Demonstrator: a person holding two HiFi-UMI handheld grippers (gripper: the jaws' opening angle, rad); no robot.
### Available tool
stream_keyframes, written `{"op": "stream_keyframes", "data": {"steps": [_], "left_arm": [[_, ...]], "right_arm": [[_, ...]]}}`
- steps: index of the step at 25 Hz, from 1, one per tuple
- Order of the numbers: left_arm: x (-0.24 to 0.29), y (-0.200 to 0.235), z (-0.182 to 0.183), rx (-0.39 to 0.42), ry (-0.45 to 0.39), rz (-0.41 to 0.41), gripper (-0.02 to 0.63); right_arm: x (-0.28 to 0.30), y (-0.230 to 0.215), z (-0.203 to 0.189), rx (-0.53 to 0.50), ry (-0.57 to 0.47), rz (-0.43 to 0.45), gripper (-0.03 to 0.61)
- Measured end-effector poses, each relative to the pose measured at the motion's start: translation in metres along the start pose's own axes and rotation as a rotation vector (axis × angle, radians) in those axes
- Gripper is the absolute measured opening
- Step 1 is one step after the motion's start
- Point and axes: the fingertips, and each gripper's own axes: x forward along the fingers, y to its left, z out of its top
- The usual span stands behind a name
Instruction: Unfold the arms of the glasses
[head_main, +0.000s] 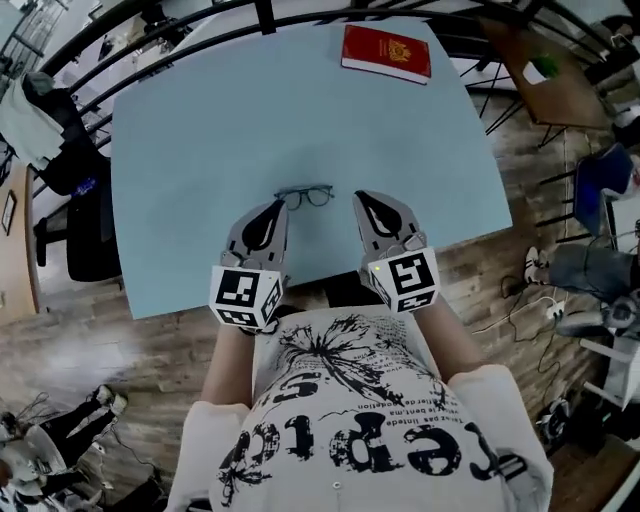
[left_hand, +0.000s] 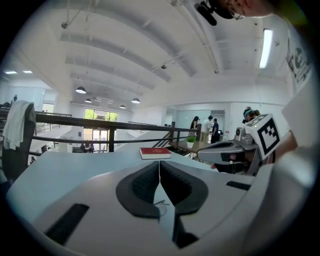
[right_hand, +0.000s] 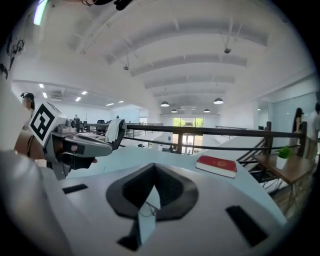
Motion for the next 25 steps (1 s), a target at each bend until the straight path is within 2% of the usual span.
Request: {"op": "stream_keyframes", "data": {"steps": [5, 10, 16, 19, 22, 25], "left_arm": [[0.042, 0.01, -0.011, -0.067, 0.025, 0.135, 0.02], [0.063, 0.025, -0.036, -0.099, 0.081, 0.192, 0.02], [0.078, 0.032, -0.051, -0.084, 0.087, 0.175, 0.018], [0.086, 0.039, -0.058, -0.052, 0.102, 0.157, 0.02], [0.09, 0.047, -0.071, -0.057, 0.135, 0.154, 0.018], [0.091, 0.049, -0.085, -0.078, 0.175, 0.144, 0.02]], "right_arm": [[0.041, -0.035, -0.023, -0.05, 0.099, 0.167, 0.011], [0.079, -0.04, -0.058, -0.095, 0.215, 0.292, 0.01], [0.104, -0.032, -0.11, -0.172, 0.401, 0.433, 0.011], [0.116, -0.028, -0.13, -0.205, 0.484, 0.48, 0.011], [0.125, -0.026, -0.148, -0.259, 0.574, 0.519, 0.015], [0.126, -0.022, -0.167, -0.335, 0.653, 0.58, 0.083]]}}
